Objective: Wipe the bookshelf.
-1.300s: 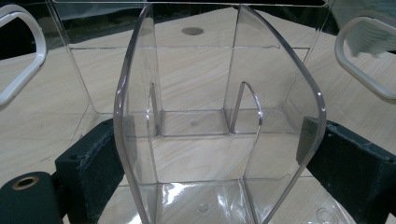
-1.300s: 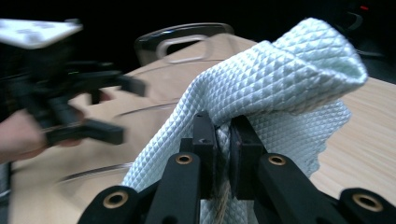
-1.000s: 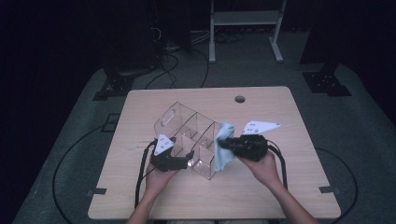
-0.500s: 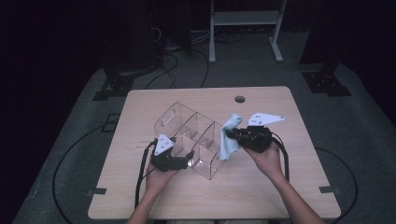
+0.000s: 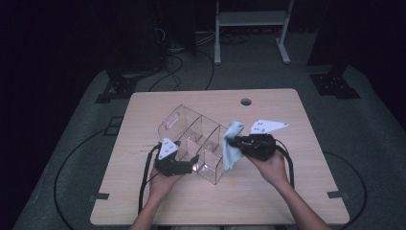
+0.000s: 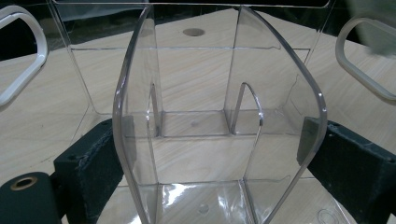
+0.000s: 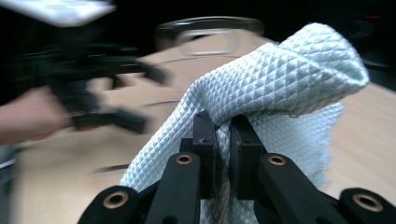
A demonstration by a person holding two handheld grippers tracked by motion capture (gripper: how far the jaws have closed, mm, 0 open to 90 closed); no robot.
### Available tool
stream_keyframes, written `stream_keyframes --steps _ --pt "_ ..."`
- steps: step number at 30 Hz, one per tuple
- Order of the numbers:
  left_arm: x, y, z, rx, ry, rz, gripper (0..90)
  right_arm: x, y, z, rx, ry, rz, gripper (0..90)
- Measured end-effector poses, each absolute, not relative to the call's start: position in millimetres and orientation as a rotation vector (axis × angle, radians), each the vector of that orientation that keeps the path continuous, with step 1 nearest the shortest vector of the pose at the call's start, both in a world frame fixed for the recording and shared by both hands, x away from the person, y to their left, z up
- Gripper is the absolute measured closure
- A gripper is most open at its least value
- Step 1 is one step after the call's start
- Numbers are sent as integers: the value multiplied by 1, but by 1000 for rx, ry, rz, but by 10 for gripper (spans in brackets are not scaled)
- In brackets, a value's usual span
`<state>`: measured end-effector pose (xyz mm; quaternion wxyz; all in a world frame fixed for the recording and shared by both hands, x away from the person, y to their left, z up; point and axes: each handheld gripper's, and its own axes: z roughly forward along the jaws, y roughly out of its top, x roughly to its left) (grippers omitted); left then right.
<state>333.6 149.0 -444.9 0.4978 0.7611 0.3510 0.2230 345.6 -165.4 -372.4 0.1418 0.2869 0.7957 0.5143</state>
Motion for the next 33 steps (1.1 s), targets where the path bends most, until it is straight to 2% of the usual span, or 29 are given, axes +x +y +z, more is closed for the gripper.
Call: stream_keyframes --steps 4,12,27,33 --pt "334 149 -445 1845 847 539 74 364 -182 -376 923 2254 1484 827" --pt "334 149 -445 1846 849 540 75 350 -189 -392 928 2240 1486 827" --pt "334 149 -445 1846 852 540 75 358 -173 -491 1081 2465 1275 826" --pt "334 149 -445 1845 851 541 75 357 -177 -474 1067 2433 1309 826"
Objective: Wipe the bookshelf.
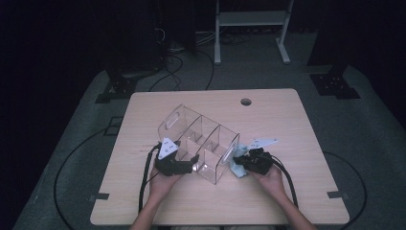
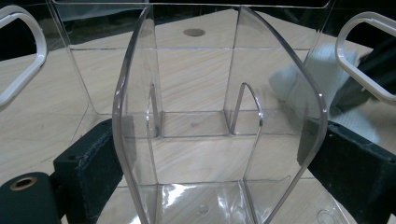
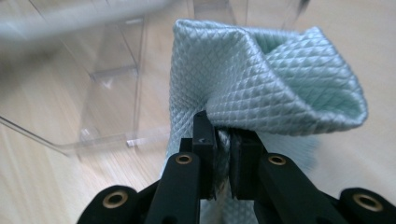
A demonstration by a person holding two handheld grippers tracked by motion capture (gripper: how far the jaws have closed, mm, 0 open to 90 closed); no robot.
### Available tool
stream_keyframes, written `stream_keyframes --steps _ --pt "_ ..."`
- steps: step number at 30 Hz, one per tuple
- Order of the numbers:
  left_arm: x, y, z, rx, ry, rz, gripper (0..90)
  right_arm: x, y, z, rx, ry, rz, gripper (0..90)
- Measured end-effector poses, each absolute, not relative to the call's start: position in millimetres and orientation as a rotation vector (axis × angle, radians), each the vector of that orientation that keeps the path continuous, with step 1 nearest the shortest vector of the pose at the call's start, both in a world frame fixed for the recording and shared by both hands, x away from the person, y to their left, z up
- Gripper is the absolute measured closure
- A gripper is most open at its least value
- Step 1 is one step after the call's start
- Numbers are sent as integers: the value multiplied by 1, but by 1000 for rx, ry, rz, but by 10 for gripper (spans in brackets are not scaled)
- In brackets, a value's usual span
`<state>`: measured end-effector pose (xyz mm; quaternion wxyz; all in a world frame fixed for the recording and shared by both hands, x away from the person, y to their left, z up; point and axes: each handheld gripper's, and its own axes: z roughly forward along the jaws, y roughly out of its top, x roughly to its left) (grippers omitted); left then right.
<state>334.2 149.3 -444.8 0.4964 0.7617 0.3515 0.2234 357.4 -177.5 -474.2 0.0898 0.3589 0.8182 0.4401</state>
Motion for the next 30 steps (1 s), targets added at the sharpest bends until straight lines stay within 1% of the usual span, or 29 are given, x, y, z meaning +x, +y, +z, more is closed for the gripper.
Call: stream_keyframes --steps 2,4,10,12,15,20,24,26,27,30 --pt "334 149 -445 1844 851 541 74 357 -182 -464 1066 2394 1358 826" --pt "334 149 -445 1842 854 540 74 358 -182 -463 1062 2388 1362 826" --pt "334 149 -445 1842 855 540 75 364 -177 -493 1119 2461 1302 826" --pt "334 149 -445 1841 854 540 74 361 -176 -492 1123 2469 1306 826" --pt "335 149 -445 1838 855 542 74 353 -168 -487 1081 2498 1305 825" --pt "335 149 -445 1840 857 542 75 324 -145 -485 917 2613 1306 826" --pt "335 148 -445 1839 862 544 78 338 -155 -487 966 2559 1283 827" --pt "335 149 -445 1839 859 542 78 350 -165 -491 1046 2516 1266 827" --pt "336 149 -445 1841 854 545 77 354 -170 -493 1096 2506 1310 827" --pt "336 148 -445 1835 858 545 77 346 -164 -491 1056 2529 1299 826"
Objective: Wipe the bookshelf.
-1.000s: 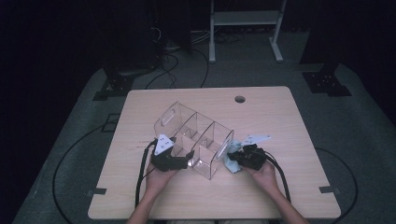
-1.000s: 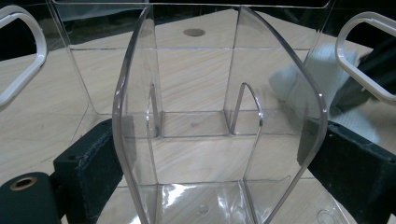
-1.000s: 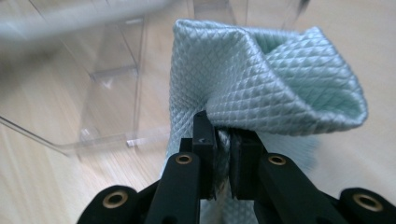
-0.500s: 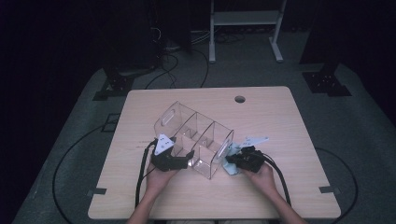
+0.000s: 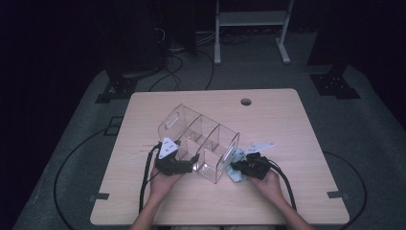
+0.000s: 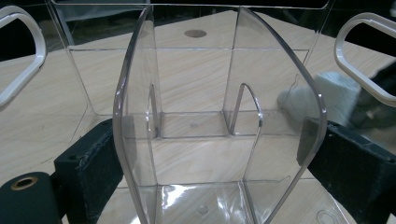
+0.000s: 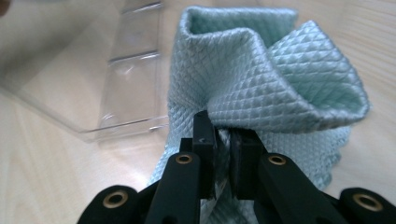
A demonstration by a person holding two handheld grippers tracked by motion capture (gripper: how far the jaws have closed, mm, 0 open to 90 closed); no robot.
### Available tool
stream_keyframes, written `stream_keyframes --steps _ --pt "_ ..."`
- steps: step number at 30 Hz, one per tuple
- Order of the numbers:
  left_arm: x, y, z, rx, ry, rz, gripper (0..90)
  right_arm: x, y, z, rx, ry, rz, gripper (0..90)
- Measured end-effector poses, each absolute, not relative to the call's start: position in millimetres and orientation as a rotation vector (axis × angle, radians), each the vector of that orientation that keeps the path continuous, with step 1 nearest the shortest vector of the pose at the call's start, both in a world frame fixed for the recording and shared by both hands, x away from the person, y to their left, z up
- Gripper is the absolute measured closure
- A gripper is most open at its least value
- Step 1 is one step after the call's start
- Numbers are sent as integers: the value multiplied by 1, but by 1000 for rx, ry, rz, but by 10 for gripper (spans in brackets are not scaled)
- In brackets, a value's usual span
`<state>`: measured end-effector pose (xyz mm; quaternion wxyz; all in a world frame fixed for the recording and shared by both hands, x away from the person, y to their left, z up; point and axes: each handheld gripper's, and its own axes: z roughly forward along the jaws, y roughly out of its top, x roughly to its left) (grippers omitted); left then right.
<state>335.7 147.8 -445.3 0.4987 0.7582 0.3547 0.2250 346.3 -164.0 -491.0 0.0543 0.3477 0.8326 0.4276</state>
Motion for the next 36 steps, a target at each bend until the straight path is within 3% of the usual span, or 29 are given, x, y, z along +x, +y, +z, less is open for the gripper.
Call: stream_keyframes --steps 7,16,26,32,36 --pt "336 147 -445 1835 862 547 77 306 -133 -486 863 2661 1309 826" --pt "335 147 -446 1833 862 547 76 291 -136 -430 734 2511 1421 828" --pt "336 147 -445 1832 866 550 77 303 -131 -489 841 2621 1307 828" --pt "336 148 -445 1836 862 547 80 318 -143 -487 897 2587 1304 828" --pt "335 146 -445 1837 856 542 80 348 -167 -488 1030 2484 1246 828"
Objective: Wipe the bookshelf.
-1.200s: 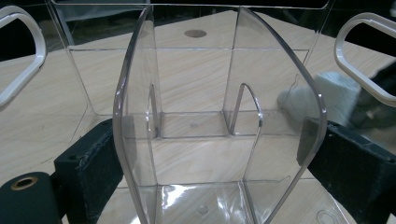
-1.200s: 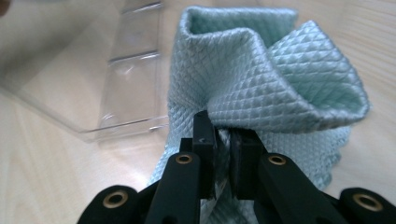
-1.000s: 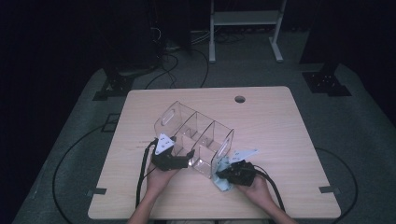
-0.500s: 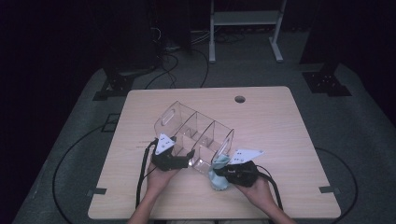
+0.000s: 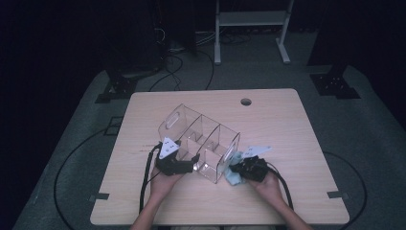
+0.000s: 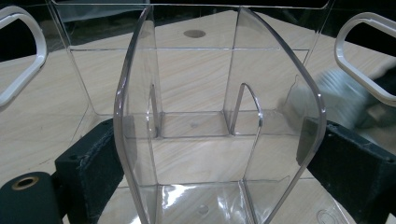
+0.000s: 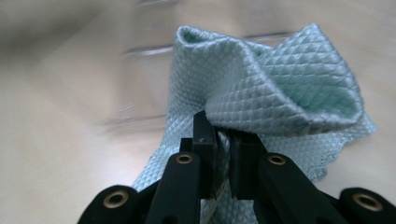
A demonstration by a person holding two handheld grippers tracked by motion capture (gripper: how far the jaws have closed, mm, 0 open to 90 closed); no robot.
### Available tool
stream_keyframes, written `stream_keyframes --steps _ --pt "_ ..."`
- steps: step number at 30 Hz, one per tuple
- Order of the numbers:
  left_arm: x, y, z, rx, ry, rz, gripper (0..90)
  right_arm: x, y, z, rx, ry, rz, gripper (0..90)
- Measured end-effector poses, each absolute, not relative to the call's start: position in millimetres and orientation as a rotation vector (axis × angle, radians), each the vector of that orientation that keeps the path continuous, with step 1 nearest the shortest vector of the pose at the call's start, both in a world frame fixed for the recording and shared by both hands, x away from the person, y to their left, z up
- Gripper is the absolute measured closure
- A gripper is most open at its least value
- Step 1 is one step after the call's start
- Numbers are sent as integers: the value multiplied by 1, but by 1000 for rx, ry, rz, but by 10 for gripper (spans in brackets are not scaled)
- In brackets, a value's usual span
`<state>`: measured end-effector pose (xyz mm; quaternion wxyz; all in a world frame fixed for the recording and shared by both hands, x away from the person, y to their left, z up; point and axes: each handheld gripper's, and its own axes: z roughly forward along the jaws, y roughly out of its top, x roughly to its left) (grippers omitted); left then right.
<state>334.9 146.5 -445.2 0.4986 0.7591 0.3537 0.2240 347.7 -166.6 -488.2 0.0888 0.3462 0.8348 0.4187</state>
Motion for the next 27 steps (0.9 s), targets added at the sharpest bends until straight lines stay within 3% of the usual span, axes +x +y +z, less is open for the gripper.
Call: stream_keyframes --steps 4,7,11,17,27 --pt "335 146 -445 1834 859 543 79 374 -184 -492 1153 2426 1288 826" --pt "335 146 -446 1834 856 541 78 371 -181 -489 1143 2431 1278 826" --pt "336 146 -446 1830 862 535 77 361 -181 -449 1048 2369 1346 825" --pt "336 146 -446 1830 861 537 77 357 -184 -422 978 2308 1379 827" --pt "336 145 -446 1832 856 544 68 350 -169 -496 1089 2491 1314 826"
